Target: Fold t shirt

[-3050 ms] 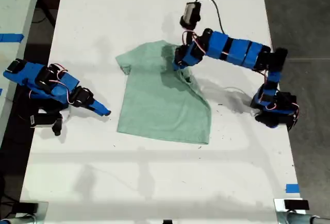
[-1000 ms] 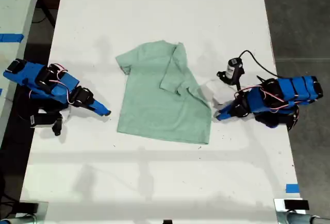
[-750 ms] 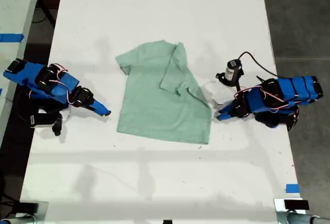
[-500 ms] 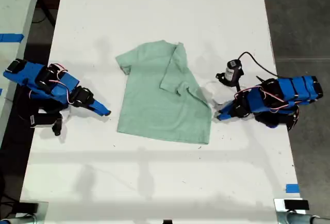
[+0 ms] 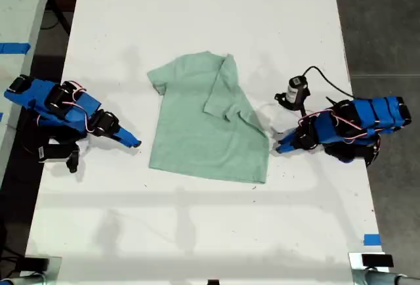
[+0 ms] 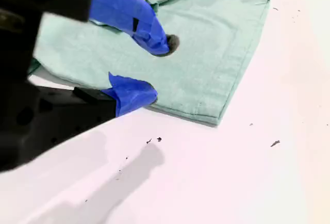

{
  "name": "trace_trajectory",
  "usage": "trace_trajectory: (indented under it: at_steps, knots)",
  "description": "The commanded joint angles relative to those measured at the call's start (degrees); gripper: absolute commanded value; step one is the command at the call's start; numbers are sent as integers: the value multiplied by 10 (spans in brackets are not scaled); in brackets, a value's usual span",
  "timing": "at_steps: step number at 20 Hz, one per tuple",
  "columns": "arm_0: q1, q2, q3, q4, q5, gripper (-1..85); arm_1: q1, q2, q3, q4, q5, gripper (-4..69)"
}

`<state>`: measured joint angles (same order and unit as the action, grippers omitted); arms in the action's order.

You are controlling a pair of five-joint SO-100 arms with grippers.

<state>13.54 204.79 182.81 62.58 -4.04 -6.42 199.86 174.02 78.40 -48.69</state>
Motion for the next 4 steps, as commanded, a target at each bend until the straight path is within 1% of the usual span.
trace_trajectory:
  at_steps: [1,4]
  knots:
    - [3,5,9,1,3,116,-5,6,31,1,-9,92]
    - [-3,5,9,1,3,116,-5,6,31,1,-9,92]
